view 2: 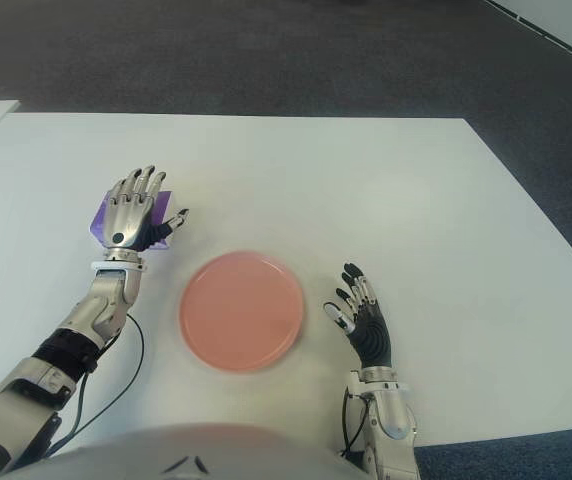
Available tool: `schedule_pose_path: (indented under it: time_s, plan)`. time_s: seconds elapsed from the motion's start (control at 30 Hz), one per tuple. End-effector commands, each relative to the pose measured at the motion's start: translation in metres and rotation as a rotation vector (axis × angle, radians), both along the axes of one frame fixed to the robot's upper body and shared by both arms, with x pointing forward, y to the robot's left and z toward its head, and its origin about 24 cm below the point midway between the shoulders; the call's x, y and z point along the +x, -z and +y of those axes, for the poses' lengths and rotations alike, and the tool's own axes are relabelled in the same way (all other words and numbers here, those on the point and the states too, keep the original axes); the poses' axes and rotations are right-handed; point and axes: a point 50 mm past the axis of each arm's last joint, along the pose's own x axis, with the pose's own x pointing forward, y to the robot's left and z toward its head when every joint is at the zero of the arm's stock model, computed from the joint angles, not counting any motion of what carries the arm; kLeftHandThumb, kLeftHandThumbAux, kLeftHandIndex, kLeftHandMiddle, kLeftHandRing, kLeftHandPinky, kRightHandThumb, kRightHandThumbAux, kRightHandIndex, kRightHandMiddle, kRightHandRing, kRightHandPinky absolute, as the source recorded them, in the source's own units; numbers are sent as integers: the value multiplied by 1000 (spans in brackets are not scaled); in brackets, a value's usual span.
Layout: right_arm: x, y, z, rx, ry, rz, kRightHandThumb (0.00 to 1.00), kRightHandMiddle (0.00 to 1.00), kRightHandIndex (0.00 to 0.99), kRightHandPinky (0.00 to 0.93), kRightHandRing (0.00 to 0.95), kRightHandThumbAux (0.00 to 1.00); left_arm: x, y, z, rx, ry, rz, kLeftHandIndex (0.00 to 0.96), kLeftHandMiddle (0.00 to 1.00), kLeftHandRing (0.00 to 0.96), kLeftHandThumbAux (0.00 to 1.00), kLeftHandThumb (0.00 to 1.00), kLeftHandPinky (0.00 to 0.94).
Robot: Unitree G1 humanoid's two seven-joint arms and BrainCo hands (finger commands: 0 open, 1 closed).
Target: Put the tissue paper into the plate.
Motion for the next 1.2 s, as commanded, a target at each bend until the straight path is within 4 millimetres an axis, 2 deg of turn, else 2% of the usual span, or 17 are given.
schedule_pose_path:
  time_s: [0.03,0.7,1.2]
  plan:
    - [-11,17,-3,10,12,110,0,0,0,0,0,584,-2,3,-2,-10,-3,42,0,0,0,180,188,0]
    - [-9,15,-5,9,33,87,0,0,0,0,0,626,-11,22,-2,-45,1,165,0,0,0,186,146,0]
    - [-7,13,-9,-7,65,102,0,0,0,0,0,599,-11,36,6,71,-24,201,0,0,0,190,123,0]
